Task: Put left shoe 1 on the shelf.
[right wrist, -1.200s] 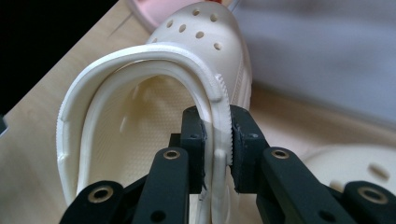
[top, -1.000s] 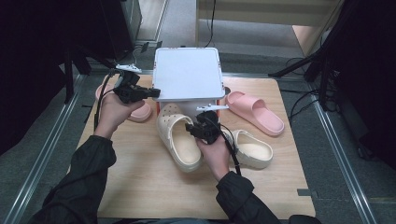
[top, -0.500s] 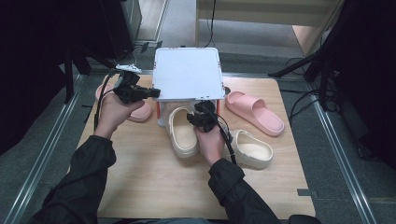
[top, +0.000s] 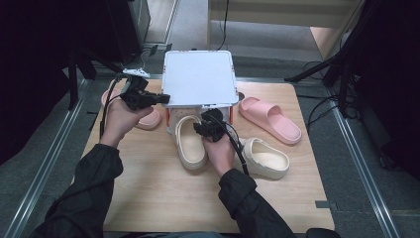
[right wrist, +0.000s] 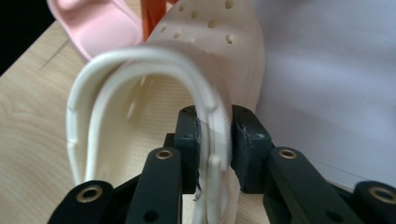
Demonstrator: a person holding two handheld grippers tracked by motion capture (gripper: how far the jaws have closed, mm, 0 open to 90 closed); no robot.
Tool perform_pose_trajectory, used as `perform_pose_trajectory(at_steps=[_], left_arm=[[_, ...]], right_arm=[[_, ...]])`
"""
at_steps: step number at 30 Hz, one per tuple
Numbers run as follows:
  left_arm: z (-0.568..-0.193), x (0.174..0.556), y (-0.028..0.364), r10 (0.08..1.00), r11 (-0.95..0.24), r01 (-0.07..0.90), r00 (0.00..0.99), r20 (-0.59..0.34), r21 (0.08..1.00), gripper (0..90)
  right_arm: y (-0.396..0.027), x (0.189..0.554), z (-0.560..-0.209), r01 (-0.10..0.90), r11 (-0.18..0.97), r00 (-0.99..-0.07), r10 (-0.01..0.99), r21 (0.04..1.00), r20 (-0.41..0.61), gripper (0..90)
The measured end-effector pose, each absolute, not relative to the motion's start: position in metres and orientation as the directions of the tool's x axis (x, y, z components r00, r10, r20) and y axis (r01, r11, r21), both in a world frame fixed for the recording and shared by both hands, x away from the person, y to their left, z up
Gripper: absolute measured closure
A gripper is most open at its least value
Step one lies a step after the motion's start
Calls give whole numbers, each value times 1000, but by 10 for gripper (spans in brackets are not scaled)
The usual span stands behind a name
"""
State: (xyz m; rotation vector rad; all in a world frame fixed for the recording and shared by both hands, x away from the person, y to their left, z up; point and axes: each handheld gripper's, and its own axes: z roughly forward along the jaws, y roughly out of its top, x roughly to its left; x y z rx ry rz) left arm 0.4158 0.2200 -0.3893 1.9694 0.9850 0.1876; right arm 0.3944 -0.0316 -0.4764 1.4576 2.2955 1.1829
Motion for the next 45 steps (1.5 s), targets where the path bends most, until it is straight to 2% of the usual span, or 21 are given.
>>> perform_pose_trajectory(at_steps=[3, 12, 18, 19, 21, 23, 30, 36, 45], left_arm=[[-390, 416, 221, 700, -273, 568, 671, -245, 777, 890], [-390, 417, 222, 694, -275, 566, 677, -247, 777, 891], [-390, 416, 221, 698, -272, 568, 672, -247, 777, 893], [-390, 416, 221, 699, -270, 569, 671, -248, 777, 893], [-390, 416, 221, 699, -270, 569, 671, -248, 777, 893], [-390, 416, 222, 697, -272, 568, 673, -248, 777, 893], [-390, 416, 223, 698, -267, 574, 669, -255, 774, 894], [-390, 416, 222, 700, -269, 574, 669, -253, 774, 896], [-389, 416, 221, 704, -275, 572, 667, -243, 773, 898]], right_arm=[[-33, 392, -474, 665, 218, -541, 800, 715, 259, 640], [-44, 379, -461, 611, 220, -584, 774, 760, 246, 602], [-56, 364, -453, 579, 216, -608, 757, 786, 239, 661], [-59, 357, -452, 573, 230, -623, 747, 787, 235, 714], [-60, 353, -451, 567, 237, -632, 739, 789, 232, 741], [-63, 341, -453, 563, 255, -661, 710, 786, 243, 887], [-67, 323, -462, 571, 258, -682, 677, 779, 276, 900], [-66, 306, -476, 558, 310, -726, 631, 770, 272, 900], [-62, 283, -491, 503, 406, -781, 591, 763, 200, 900]])
